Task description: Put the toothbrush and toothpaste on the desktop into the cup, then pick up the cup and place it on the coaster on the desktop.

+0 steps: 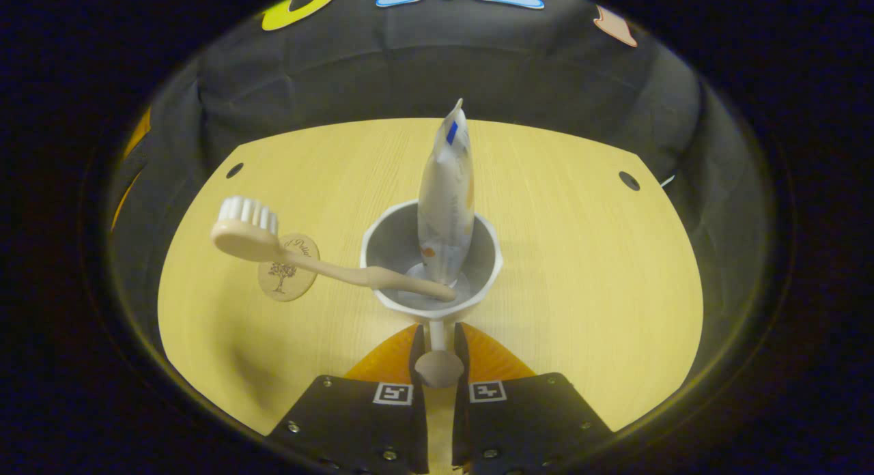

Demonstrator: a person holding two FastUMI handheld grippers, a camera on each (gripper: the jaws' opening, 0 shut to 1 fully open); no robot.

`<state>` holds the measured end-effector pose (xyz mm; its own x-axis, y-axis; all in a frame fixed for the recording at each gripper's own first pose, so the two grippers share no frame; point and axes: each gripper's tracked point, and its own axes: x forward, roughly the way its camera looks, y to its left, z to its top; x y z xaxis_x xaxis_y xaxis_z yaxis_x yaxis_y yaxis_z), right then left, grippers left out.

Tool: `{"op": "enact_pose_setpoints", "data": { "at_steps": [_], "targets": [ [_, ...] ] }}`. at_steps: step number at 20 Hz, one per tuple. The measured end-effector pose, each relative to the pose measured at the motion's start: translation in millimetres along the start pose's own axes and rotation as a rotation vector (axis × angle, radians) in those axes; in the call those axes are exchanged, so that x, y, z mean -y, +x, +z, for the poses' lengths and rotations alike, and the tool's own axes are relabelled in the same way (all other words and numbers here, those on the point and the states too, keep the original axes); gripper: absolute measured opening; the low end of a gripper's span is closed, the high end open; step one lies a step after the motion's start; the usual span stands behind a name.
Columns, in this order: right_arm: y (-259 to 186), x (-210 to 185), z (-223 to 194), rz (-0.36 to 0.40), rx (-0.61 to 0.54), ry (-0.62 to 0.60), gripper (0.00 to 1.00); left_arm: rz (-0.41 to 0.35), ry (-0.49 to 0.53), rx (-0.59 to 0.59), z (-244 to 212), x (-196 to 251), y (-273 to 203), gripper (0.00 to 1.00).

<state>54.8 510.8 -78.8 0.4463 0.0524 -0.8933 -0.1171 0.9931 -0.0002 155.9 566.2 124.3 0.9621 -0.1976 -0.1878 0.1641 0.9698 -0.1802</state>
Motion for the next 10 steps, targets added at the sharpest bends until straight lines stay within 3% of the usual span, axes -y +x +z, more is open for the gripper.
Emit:
{"op": "enact_pose_setpoints", "data": {
  "at_steps": [10],
  "targets": [
    [-6, -9, 12, 0.014, 0.086, -0.031, 0.11, 0.024, 0.002, 0.007, 3, -13, -7, 0.95]
  ]
}}
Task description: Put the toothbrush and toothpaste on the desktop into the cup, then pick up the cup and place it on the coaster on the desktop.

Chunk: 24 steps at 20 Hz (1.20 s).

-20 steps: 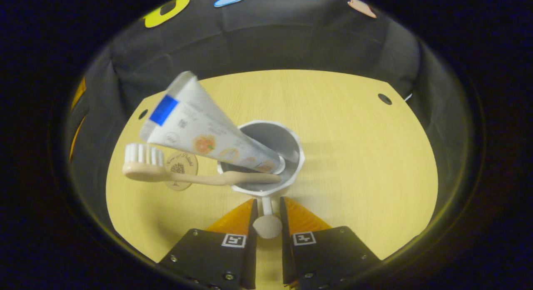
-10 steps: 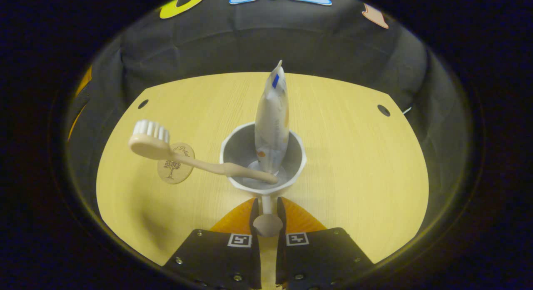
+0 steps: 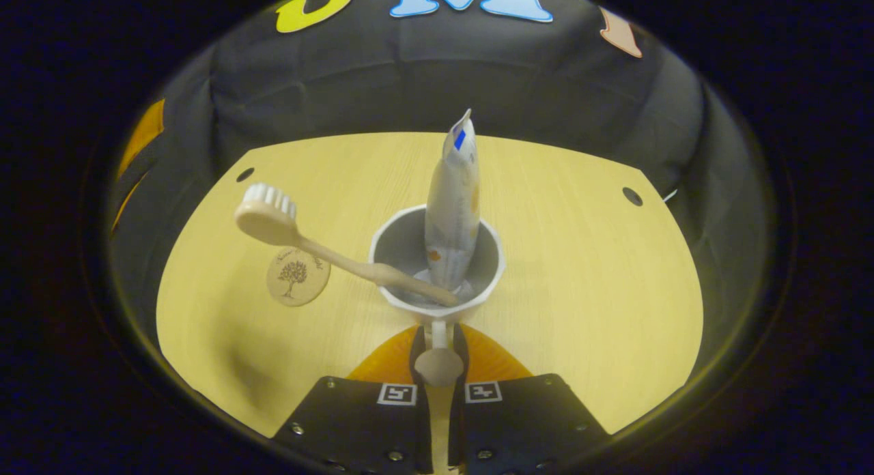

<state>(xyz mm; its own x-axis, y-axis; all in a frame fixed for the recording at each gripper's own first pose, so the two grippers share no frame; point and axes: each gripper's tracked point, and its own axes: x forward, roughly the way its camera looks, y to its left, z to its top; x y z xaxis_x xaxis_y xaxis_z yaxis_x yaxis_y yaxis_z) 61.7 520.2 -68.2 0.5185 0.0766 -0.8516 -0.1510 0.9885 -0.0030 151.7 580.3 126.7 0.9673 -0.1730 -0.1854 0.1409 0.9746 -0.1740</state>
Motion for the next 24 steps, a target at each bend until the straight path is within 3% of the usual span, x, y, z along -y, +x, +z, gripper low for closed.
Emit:
{"op": "enact_pose_setpoints", "data": {
  "at_steps": [8, 24],
  "targets": [
    [-5, -31, 19, 0.046, 0.041, -0.038, 0.11, 0.035, -0.003, 0.010, 7, -20, -10, 0.96],
    [16, -137, 34, 0.175, 0.009, -0.170, 0.11, 0.192, -0.020, 0.021, 18, -117, -52, 0.95]
  ]
}}
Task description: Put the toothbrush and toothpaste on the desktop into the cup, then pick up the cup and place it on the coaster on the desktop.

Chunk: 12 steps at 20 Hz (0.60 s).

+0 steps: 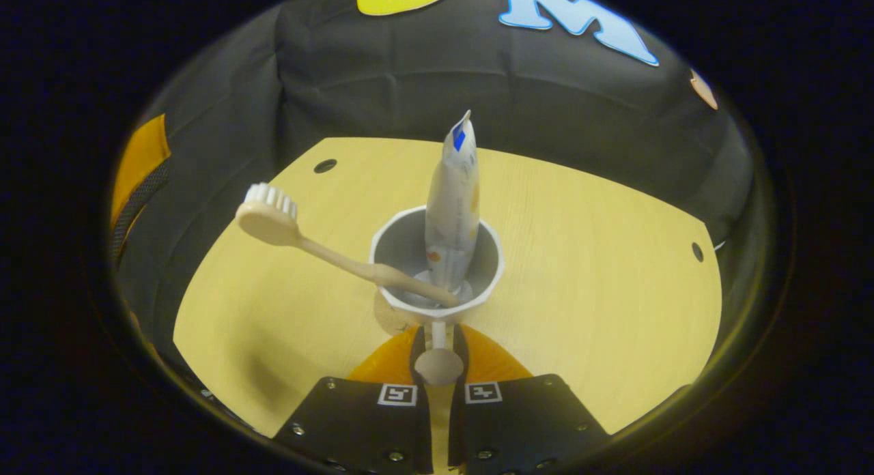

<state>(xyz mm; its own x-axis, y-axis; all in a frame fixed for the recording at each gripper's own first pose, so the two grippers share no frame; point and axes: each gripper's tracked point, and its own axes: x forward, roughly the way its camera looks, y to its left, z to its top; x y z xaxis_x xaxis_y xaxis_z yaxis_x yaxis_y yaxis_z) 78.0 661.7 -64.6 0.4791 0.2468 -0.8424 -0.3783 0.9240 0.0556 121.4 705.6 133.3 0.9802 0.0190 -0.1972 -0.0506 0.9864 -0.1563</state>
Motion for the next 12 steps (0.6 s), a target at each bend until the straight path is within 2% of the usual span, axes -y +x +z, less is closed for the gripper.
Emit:
{"op": "enact_pose_setpoints", "data": {
  "at_steps": [5, 12],
  "targets": [
    [12, -14, 2, 0.001, -0.014, -0.010, 0.11, 0.022, -0.003, 0.000, 1, -19, -3, 0.96],
    [15, -16, 1, -0.021, -0.024, -0.014, 0.11, 0.022, -0.001, -0.001, 0, -25, -2, 0.96]
  ]
}}
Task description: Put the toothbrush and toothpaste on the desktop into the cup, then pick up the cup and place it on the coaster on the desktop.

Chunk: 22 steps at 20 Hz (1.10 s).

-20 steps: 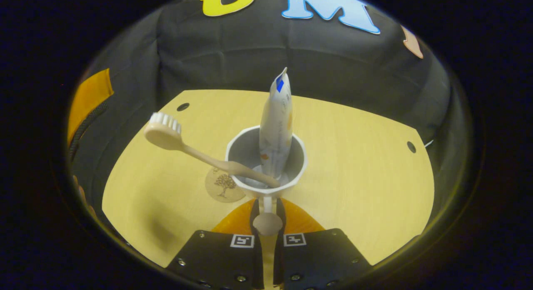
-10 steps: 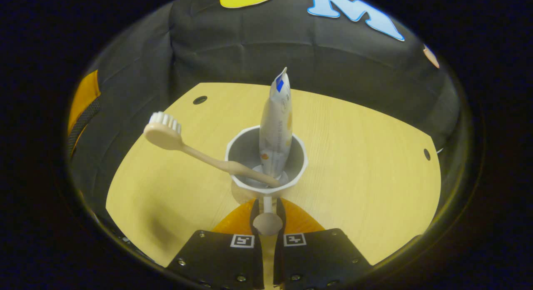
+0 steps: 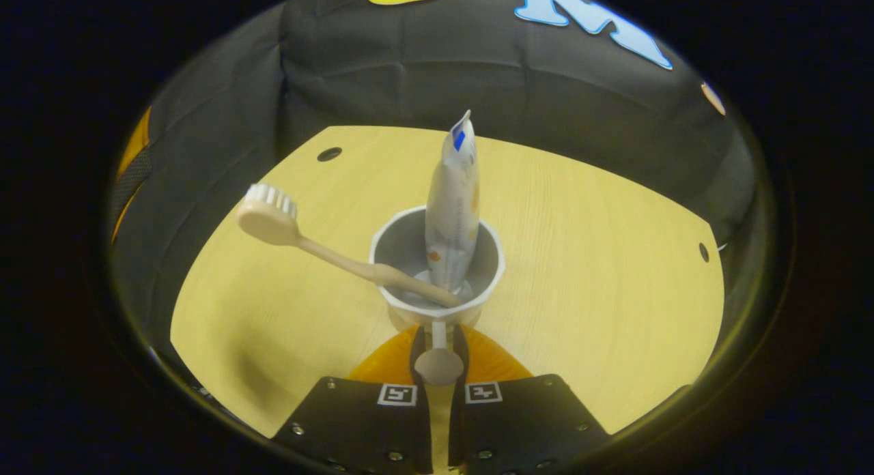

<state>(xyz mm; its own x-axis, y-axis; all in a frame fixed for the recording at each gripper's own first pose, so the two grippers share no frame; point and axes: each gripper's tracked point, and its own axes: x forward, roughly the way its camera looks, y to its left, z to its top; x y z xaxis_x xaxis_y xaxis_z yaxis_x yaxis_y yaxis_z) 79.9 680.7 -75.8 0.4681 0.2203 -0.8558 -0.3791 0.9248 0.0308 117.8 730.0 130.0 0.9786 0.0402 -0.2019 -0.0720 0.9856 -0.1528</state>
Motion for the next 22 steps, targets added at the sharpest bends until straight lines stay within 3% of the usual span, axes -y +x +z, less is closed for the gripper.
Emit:
{"op": "enact_pose_setpoints", "data": {
  "at_steps": [7, 10, 16, 18, 22],
  "targets": [
    [-12, -2, 7, 0.011, 0.029, -0.016, 0.25, -0.013, 0.004, 0.006, 5, 9, 1, 0.96],
    [-28, -1, 8, 0.032, 0.051, 0.004, 0.45, -0.021, 0.010, 0.017, 11, 17, 1, 0.96],
    [-81, 5, 1, 0.104, 0.140, 0.055, 0.55, -0.050, 0.028, 0.039, 24, 44, -3, 0.95],
    [-106, 18, 1, 0.089, 0.204, 0.076, 0.64, -0.066, 0.024, 0.041, 27, 57, -5, 0.95],
    [-163, 60, 4, 0.011, 0.361, 0.094, 0.64, -0.093, 0.016, 0.034, 27, 86, -9, 0.96]
  ]
}}
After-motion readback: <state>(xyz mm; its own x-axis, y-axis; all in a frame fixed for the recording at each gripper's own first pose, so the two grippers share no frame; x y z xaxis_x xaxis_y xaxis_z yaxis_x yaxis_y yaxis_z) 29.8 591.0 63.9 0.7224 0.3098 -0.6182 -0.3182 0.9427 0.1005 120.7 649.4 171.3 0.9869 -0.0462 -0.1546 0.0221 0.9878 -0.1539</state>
